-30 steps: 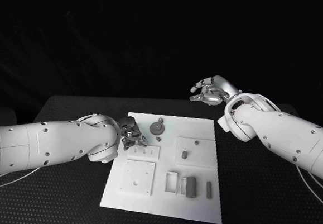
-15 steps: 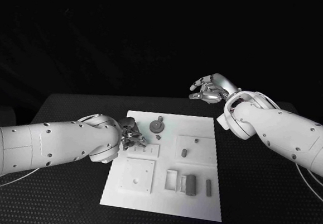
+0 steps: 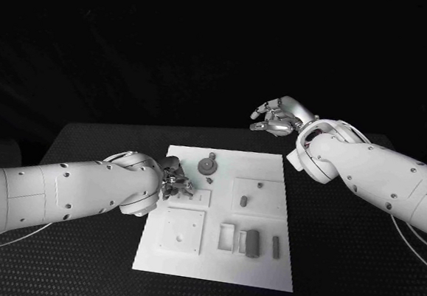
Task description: Assemble the parts on the task board
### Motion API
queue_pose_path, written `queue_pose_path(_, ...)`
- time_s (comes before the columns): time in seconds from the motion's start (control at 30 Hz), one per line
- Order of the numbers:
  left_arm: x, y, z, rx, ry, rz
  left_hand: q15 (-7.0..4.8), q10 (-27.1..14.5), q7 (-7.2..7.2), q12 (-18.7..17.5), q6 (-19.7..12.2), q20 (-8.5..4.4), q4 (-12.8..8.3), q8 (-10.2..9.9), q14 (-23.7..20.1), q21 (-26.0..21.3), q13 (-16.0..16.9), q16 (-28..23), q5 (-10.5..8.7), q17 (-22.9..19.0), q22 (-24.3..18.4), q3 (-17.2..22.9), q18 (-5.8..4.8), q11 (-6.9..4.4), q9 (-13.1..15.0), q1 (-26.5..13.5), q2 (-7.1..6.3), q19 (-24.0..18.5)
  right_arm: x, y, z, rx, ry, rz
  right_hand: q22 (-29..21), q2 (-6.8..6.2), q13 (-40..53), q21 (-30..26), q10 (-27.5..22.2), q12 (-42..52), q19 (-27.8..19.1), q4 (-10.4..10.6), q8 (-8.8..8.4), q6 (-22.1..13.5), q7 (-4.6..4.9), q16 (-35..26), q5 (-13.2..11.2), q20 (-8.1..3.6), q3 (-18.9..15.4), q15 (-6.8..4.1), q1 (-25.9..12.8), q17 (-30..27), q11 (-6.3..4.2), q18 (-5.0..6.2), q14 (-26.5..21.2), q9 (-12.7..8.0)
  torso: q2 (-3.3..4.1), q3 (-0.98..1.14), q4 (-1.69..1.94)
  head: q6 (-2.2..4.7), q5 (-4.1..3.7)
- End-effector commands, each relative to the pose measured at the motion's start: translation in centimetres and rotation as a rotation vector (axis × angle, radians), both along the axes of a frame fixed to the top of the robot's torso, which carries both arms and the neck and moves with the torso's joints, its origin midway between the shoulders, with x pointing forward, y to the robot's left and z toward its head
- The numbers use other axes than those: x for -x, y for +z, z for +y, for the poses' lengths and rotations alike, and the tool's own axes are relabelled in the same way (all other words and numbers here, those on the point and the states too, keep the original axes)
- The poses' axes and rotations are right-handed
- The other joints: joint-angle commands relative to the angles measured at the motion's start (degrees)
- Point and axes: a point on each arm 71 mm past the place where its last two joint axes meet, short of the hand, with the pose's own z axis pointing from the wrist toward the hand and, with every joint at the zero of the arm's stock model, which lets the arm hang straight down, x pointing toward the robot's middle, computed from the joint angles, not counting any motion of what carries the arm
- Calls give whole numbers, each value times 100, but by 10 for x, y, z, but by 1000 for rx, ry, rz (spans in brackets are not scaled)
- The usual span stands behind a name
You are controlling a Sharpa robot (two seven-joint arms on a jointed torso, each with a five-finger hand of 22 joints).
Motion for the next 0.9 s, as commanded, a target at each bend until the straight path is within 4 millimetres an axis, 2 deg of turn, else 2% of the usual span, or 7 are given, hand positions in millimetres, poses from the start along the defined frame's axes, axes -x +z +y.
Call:
queue_pose_path(0.03, 1, -1, -3, -22, -21, -12, 3, -37, -228, 37, 269, -38, 2, 8, -56, -22, -10, 45, 27, -39, 12, 21, 72, -11, 52, -44, 36, 20, 0, 0, 2, 1, 17, 4, 13, 44, -9, -36, -47, -16, -3, -3, -33, 106, 165, -27, -12, 35, -6, 5, 8, -9, -2, 70, -39, -4, 0, 0, 1, -12, -10)
queue_pose_path(0.57, 1, -2, -5, -41, -38, -32, -8, -39, -243, 58, 311, -54, 4, 0, -106, -50, -40, 200, 27, -239, 43, 35, 58, -25, 89, -72, 31, 38, 1, 0, 2, 1, 20, 6, 15, 47, -14, -38, -52, -12, -6, -4, -34, 106, 166, -25, -12, 42, -10, 7, 8, -9, 0, 70, -45, -2, -1, 0, 3, -14, -27)
queue_pose_path(0.9, 2, -4, -6, -63, -57, -13, -10, -41, -251, 67, 338, -61, 6, -3, -133, -66, -58, 279, 27, -342, 61, 36, 51, -33, 107, -92, 29, 46, 1, 0, 3, 2, 24, 9, 16, 50, -17, -38, -55, -9, -7, -5, -35, 105, 167, -23, -12, 45, -12, 7, 9, -9, 0, 70, -48, -2, 0, 0, 1, -38, -31)
